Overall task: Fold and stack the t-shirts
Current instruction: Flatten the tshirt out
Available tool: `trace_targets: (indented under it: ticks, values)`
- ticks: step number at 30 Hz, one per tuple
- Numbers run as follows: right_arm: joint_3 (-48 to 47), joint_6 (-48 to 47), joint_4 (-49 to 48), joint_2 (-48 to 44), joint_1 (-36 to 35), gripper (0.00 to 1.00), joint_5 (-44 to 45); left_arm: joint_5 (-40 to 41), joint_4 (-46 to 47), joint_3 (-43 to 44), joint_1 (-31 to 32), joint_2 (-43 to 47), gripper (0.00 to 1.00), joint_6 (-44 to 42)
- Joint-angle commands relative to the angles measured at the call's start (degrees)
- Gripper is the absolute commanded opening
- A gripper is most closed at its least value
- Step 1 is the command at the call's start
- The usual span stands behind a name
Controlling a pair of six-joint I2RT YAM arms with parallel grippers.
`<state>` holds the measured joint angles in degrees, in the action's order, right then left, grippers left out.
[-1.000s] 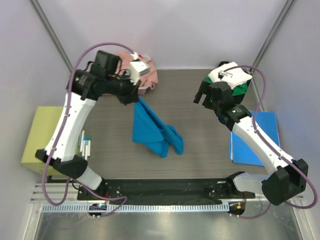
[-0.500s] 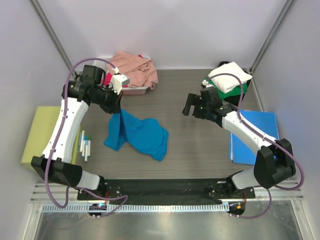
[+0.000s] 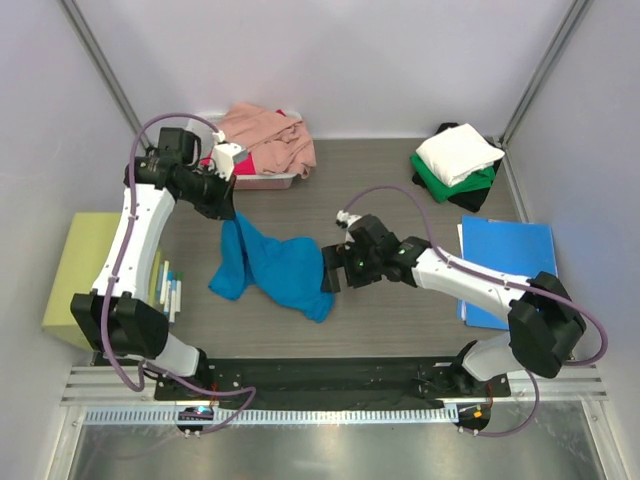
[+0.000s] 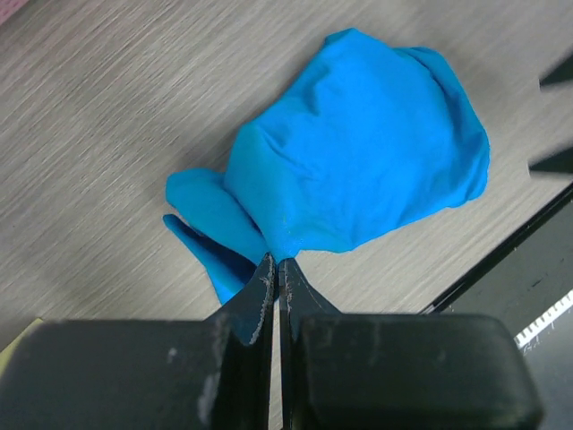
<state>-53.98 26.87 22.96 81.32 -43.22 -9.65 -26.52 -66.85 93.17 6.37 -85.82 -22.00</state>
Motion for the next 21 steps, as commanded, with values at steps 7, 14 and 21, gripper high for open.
trace_targets:
  ticks: [7, 14, 21]
  values:
    - [-0.34, 1.87, -0.46, 3.67, -4.77, 0.84, 0.86, -3.71, 4.27, -0.35, -6.19, -4.0, 0.0, 0.11]
    - [0.8, 2.04, -3.62, 5.86, -4.77, 0.78, 2.71, -4.85, 3.39, 0.0, -8.13, -3.74, 0.0, -0.33]
    - [0.8, 2.57, -7.49, 10.52, -4.77, 0.7, 1.39, -4.76, 3.04, 0.53, -8.13, -3.3, 0.0, -0.41]
